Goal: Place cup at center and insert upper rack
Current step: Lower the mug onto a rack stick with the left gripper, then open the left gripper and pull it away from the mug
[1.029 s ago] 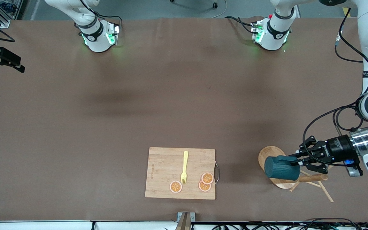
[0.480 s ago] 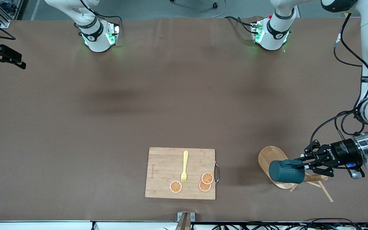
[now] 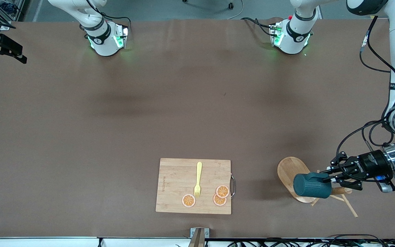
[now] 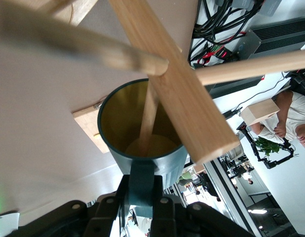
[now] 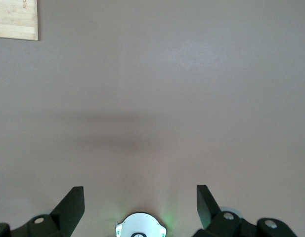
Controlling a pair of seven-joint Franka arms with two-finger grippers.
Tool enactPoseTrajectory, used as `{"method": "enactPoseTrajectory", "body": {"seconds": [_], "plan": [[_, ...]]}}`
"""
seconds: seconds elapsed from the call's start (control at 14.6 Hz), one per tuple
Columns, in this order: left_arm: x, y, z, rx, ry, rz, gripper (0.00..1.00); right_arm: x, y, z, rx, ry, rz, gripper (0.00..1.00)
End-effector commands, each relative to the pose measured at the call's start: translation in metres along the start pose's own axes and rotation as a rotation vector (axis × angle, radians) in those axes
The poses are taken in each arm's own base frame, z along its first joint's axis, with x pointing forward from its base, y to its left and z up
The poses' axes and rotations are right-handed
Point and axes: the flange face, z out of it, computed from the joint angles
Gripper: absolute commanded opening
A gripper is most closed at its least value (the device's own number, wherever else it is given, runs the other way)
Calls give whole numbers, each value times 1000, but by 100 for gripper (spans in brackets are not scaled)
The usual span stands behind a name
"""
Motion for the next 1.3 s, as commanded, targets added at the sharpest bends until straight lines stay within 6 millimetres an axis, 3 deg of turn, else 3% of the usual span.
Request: {"method": "enactPoseTrajectory", "body": {"seconds": [0.0,0.34,0.55,0.75,0.82,0.89,1.23], "plan": [[5,1,-5,-11,-22,35,1,-3,4,3,-20,11,14,100],[22,-8,-8,-3,-34,66,5,-4,17,3,-16,14,51,100],[27,-11,-7,-3,-35,59,12,-3,17,2,-18,28,50,100],[31,-13,-6,0,-35,94,51,0,16,2,-15,47,47,100],[30,-12,-8,-1,-32,99,71,1,16,1,-11,52,47,100],[28,-11,-11,-3,-29,102,97,1,16,1,-10,57,48,100],[14,-8,-26,10,-50,115,100,2,15,7,6,47,48,100]]}}
